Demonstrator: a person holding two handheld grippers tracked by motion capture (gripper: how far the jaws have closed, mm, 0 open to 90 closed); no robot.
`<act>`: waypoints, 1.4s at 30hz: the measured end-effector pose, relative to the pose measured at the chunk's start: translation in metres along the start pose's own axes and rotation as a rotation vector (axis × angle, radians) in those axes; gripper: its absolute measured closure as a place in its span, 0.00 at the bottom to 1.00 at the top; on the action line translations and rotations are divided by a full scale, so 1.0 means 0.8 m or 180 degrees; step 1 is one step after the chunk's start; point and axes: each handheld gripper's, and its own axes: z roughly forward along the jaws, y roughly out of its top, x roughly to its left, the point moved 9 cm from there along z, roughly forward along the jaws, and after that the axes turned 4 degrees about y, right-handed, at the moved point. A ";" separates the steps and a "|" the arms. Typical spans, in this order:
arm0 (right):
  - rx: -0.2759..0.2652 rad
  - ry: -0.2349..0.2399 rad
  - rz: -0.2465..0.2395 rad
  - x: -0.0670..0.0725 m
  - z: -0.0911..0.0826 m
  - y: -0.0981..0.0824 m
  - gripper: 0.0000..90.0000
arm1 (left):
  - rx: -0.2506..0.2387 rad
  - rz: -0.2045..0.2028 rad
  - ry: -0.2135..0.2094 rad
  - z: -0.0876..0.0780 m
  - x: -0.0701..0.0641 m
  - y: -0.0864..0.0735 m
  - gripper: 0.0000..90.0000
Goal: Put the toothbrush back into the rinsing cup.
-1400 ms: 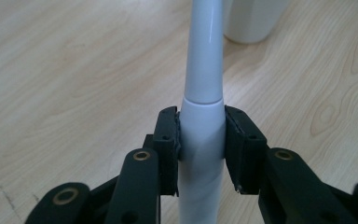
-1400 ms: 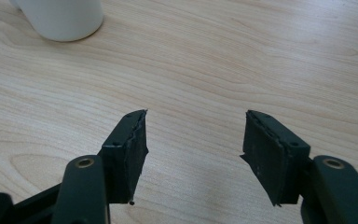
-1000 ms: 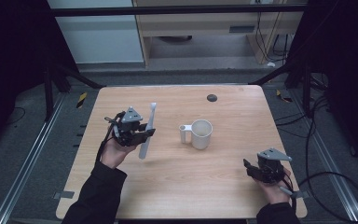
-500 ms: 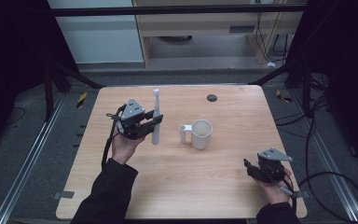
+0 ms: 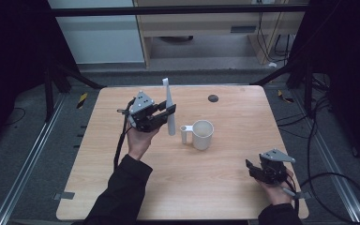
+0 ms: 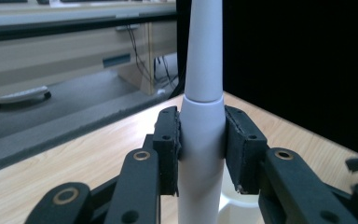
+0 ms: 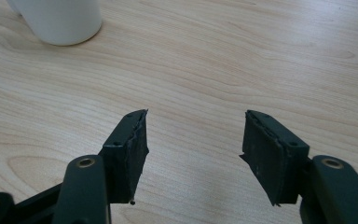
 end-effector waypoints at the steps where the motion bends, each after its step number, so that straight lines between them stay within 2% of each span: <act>1: 0.0002 0.0004 0.0001 0.000 0.000 0.000 0.45 | -0.0031 -0.0013 -0.0005 0.002 -0.002 0.001 0.74; 4: 0.0001 0.0006 -0.0007 0.001 0.001 0.000 0.45 | -0.0063 -0.0030 -0.0038 0.008 -0.006 0.005 0.74; 7: 0.0009 0.0010 0.0003 0.000 0.001 0.000 0.45 | -0.0090 -0.0109 -0.0080 0.015 -0.011 0.010 0.74; 14: 0.0005 0.0010 -0.0005 0.001 0.002 0.000 0.45 | -0.0146 -0.0106 -0.0125 0.031 -0.026 0.019 0.74; 24: 0.0015 0.0009 -0.0015 0.001 0.002 0.000 0.45 | -0.0181 -0.0152 -0.0194 0.053 -0.040 0.020 0.74; 32: 0.0011 0.0012 -0.0032 0.001 0.002 0.000 0.45 | -0.0164 -0.0147 -0.0244 0.067 -0.050 0.021 0.74; 42: 0.0014 0.0015 -0.0029 0.001 0.003 0.000 0.45 | -0.0049 -0.0169 -0.0274 0.092 -0.054 0.005 0.74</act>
